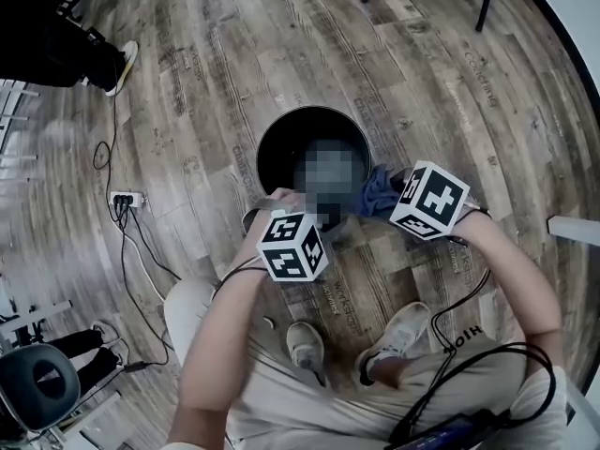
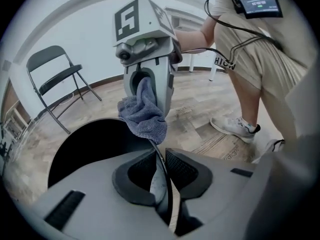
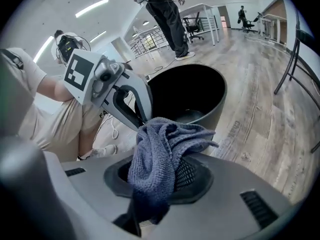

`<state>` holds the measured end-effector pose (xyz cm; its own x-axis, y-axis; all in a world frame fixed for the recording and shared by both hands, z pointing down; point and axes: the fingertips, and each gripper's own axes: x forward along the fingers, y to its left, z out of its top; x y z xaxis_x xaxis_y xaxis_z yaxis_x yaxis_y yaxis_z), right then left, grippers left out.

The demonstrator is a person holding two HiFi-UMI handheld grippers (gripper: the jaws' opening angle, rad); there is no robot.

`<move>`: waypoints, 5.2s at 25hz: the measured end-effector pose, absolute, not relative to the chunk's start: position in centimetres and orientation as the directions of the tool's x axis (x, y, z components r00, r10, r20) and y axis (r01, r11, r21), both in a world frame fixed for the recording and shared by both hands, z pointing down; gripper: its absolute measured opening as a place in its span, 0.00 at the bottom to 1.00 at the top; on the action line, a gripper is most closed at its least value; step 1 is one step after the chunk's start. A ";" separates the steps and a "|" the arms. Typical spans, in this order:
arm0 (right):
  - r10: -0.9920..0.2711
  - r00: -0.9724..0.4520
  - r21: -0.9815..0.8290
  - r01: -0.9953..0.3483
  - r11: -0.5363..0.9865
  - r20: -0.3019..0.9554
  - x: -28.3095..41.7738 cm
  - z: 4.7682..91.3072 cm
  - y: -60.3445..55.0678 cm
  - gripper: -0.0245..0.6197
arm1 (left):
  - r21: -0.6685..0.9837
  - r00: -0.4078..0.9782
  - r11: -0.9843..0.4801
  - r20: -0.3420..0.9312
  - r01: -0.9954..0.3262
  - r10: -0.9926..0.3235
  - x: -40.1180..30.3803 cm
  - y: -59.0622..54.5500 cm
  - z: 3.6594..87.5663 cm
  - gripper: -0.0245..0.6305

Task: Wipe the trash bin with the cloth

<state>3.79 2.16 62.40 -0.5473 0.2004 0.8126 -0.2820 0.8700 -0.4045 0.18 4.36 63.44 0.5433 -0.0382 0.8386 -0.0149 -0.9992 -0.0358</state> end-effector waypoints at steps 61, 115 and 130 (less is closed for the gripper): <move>0.139 -0.517 -0.325 -0.289 0.900 0.844 5.8 61.2 2.8 0.21 | 0.030 0.514 -0.957 0.848 -0.287 -0.127 1.3 3.2 63.0 0.14; 0.191 -0.531 -0.343 -0.203 0.917 0.826 0.5 64.4 6.3 0.21 | -0.009 0.558 -0.990 0.825 -0.142 -0.087 -2.7 5.6 61.9 0.17; 0.116 -0.585 -0.298 -0.226 0.927 0.802 -1.7 64.7 4.0 0.21 | 0.027 0.578 -0.967 0.806 -0.253 -0.129 -2.4 5.5 62.2 0.13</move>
